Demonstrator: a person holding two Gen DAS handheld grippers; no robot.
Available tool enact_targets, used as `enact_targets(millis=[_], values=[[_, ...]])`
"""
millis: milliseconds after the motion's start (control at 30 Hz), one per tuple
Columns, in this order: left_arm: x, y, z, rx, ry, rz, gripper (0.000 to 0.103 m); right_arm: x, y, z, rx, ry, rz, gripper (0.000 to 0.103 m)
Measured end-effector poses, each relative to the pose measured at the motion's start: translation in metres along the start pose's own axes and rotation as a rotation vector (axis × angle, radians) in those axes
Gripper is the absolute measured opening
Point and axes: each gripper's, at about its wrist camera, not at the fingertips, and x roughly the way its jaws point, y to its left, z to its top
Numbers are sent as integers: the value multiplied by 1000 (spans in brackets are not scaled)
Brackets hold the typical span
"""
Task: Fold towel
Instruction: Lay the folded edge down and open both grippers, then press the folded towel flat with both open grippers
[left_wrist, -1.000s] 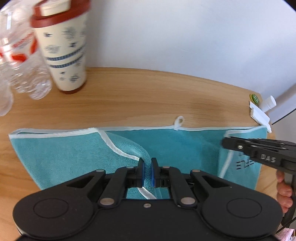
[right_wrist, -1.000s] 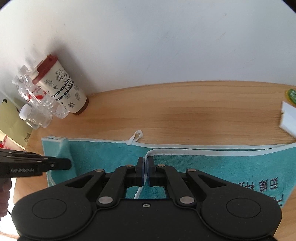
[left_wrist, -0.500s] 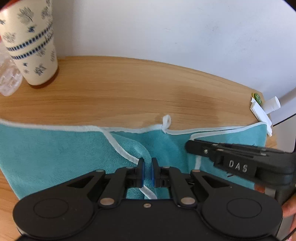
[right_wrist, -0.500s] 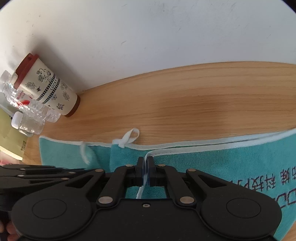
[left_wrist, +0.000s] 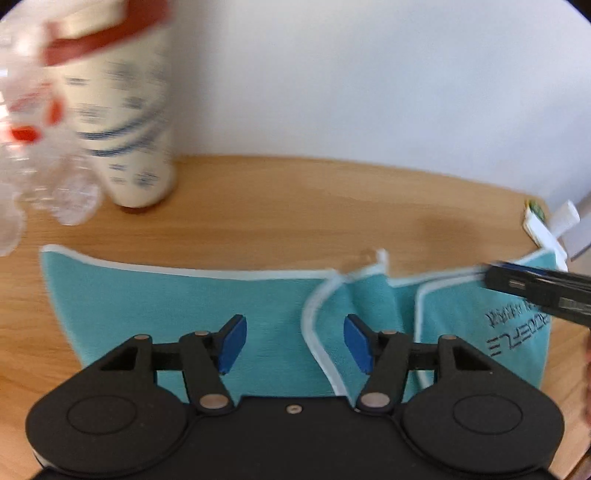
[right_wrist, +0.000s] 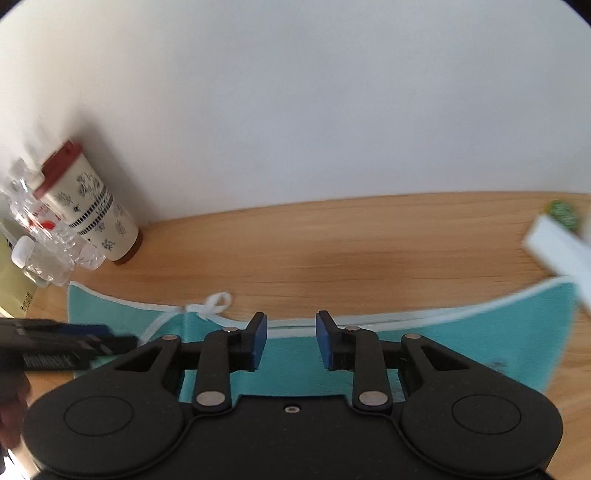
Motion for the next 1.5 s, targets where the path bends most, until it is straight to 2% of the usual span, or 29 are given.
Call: enact_targets(millis=[100, 200, 300, 433, 500, 567, 733, 967, 1000, 1067, 1167, 1267, 1367, 1433, 1500], values=[[-1, 18, -6, -22, -18, 25, 64, -3, -26, -16, 40, 46, -84, 33], [-2, 37, -11, -45, -37, 49, 64, 3, -43, -27, 50, 54, -157, 32], [0, 46, -16, -12, -56, 103, 64, 8, -57, -31, 69, 60, -188, 29], [10, 50, -18, 25, -29, 193, 66, 10, -56, -31, 30, 56, -197, 23], [13, 48, -19, 60, -24, 227, 67, 13, -49, -34, -53, 62, -230, 23], [14, 44, -17, 100, -17, 258, 69, 17, -43, -36, -85, 62, -240, 23], [12, 38, -18, 167, 23, 359, 69, 13, -51, -37, -79, 80, -270, 24], [-4, 50, -27, 134, 68, 376, 68, 5, -62, -41, -45, 89, -300, 27], [-6, 49, -28, 140, 69, 379, 66, 6, -61, -40, -49, 88, -307, 28], [-10, 47, -28, 128, 68, 351, 60, 6, -59, -40, -61, 82, -315, 28], [-21, 41, -27, 98, 39, 272, 61, -2, -61, -42, -4, 56, -290, 29], [-28, 24, -23, 119, 23, 235, 61, -9, -55, -47, 13, 37, -231, 30], [-33, 15, -16, 78, 22, 129, 61, -9, -45, -52, 1, 45, -160, 30], [-34, 11, -13, 41, 34, 56, 61, -8, -37, -54, -15, 48, -147, 30], [-30, 9, -12, 33, 50, 36, 61, -4, -31, -56, -18, 61, -138, 30]])
